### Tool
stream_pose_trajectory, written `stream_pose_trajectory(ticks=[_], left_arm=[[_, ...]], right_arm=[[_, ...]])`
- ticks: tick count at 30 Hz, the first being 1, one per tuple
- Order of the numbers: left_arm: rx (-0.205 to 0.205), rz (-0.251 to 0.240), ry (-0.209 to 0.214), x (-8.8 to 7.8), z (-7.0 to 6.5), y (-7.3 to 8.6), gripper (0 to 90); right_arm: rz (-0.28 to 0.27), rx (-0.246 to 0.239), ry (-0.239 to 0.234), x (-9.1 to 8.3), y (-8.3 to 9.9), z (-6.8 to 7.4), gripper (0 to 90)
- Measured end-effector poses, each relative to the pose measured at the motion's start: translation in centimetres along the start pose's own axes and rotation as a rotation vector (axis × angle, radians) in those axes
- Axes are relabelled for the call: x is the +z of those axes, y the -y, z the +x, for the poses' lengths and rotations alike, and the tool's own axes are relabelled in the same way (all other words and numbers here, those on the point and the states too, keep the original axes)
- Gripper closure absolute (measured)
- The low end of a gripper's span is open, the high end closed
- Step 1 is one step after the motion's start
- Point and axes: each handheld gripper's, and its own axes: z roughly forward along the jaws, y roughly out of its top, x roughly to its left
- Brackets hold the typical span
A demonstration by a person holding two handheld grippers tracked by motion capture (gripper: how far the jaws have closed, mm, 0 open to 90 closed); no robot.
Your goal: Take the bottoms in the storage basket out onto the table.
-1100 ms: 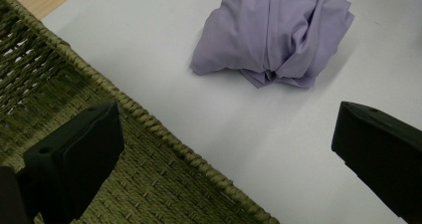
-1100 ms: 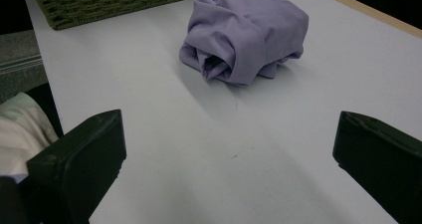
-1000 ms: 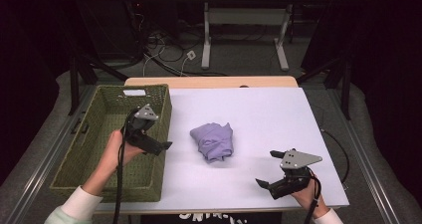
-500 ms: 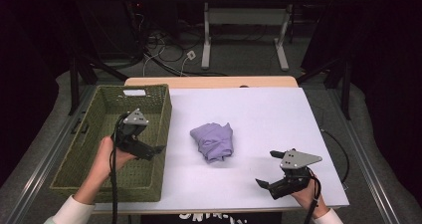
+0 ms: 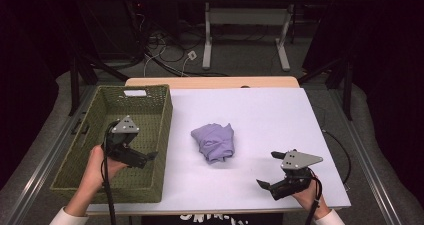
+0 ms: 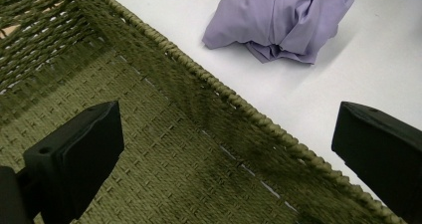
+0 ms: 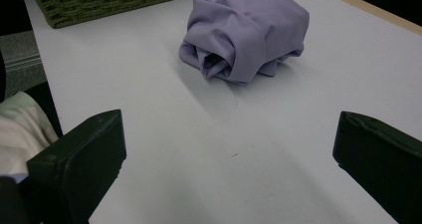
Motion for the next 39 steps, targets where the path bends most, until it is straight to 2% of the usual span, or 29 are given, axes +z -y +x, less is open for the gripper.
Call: stream_pose_trajectory(ticks=[18,39], left_arm=[[0.012,-0.049,0.0,-1.2,-1.3,1.8,0.0],[-0.006,-0.106,-0.018,-2.0,-2.1,4.0,0.0]], right_arm=[[0.001,0.0,-0.003,0.0,0.0,0.0,0.0],[0.004,-0.001,-0.001,0.1,0.0,0.0,0.0]])
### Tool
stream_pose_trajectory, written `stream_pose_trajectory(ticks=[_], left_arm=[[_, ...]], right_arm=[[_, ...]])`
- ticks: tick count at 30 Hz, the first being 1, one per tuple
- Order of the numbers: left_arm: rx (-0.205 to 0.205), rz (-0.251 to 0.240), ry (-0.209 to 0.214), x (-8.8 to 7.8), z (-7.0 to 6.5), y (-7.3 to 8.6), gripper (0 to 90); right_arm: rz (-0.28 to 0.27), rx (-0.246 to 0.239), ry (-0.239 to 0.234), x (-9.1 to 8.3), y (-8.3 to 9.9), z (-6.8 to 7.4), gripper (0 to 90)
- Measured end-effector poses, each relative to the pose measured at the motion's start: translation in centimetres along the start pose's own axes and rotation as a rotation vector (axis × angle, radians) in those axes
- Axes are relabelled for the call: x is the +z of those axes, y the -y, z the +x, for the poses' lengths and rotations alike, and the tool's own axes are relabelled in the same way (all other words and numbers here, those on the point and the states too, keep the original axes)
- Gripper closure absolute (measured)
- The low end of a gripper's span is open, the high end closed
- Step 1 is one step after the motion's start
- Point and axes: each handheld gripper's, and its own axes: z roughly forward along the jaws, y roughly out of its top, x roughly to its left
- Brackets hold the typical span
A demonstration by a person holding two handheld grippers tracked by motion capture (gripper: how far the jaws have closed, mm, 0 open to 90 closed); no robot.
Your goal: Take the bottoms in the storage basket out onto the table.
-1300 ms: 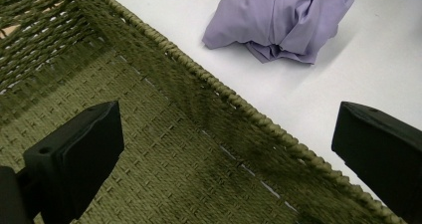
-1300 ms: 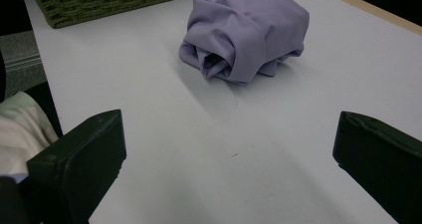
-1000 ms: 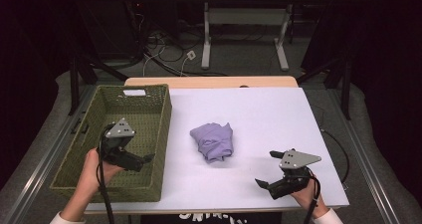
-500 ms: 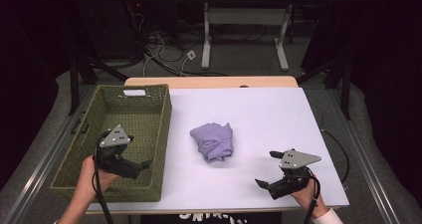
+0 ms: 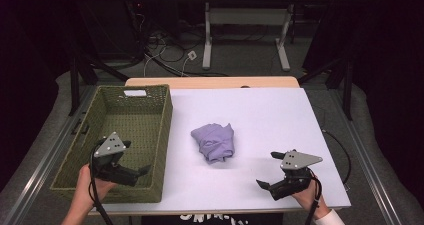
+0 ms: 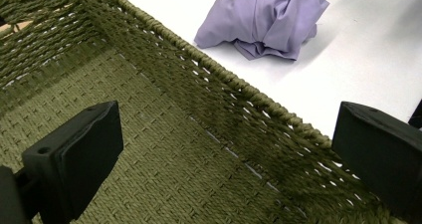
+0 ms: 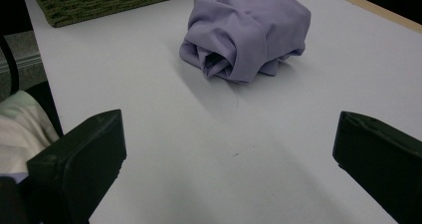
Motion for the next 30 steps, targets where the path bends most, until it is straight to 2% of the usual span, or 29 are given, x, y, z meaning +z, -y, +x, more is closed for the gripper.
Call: stream_pose_trajectory(ticks=[30], left_arm=[[-0.041,-0.084,-0.033,-1.1,-0.9,3.4,0.0]], right_arm=[[0.001,-0.002,-0.001,0.1,0.1,0.0,0.0]])
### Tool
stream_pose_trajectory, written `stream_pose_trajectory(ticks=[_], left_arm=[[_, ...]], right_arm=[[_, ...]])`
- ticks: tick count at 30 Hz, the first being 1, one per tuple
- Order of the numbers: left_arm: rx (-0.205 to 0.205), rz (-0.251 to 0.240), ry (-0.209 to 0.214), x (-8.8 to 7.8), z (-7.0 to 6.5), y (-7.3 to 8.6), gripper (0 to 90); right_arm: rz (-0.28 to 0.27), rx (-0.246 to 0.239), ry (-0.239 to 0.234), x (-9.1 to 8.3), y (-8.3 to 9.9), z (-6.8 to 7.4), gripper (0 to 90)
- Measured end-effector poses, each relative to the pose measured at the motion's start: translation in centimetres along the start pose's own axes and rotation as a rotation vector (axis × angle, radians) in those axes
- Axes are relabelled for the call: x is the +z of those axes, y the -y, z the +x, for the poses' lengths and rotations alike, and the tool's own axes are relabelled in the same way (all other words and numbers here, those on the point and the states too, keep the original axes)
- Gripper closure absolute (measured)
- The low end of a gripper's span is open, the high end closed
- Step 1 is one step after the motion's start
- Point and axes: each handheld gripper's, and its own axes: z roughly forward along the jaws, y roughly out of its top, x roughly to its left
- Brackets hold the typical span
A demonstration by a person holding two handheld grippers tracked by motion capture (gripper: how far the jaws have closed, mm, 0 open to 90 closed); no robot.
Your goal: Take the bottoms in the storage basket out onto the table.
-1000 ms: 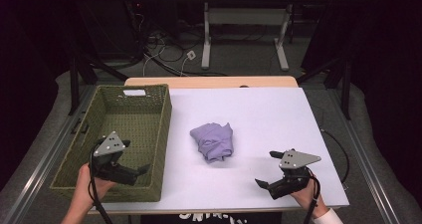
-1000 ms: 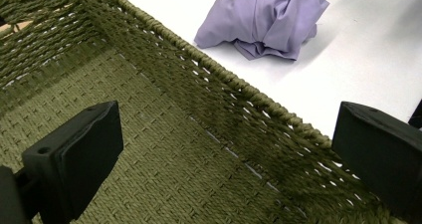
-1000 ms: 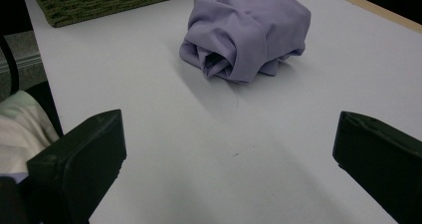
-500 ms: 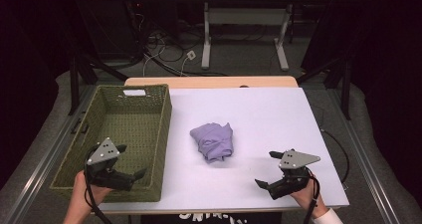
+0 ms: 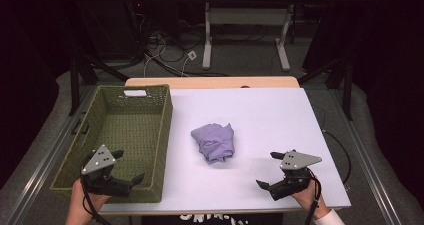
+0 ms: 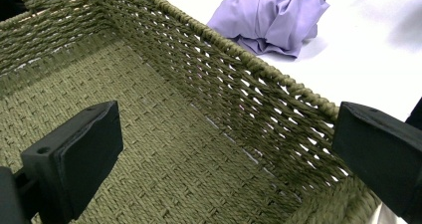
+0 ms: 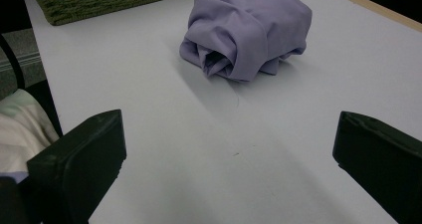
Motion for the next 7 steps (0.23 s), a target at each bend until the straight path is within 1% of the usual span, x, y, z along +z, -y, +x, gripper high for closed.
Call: stream_pose_trajectory(ticks=[2,4,7], left_arm=[[-0.013,-0.014,-0.001,-0.09,-0.12,0.27,0.0],[-0.017,-0.024,0.002,-0.19,-0.18,0.45,0.0],[-0.014,-0.031,-0.002,-0.27,-0.21,0.56,0.0]], right_arm=[[-0.001,0.0,0.0,0.01,-0.01,0.01,0.0],[-0.001,-0.001,0.0,0.02,-0.01,0.01,0.0],[-0.003,0.0,-0.002,0.03,-0.01,0.01,0.0]])
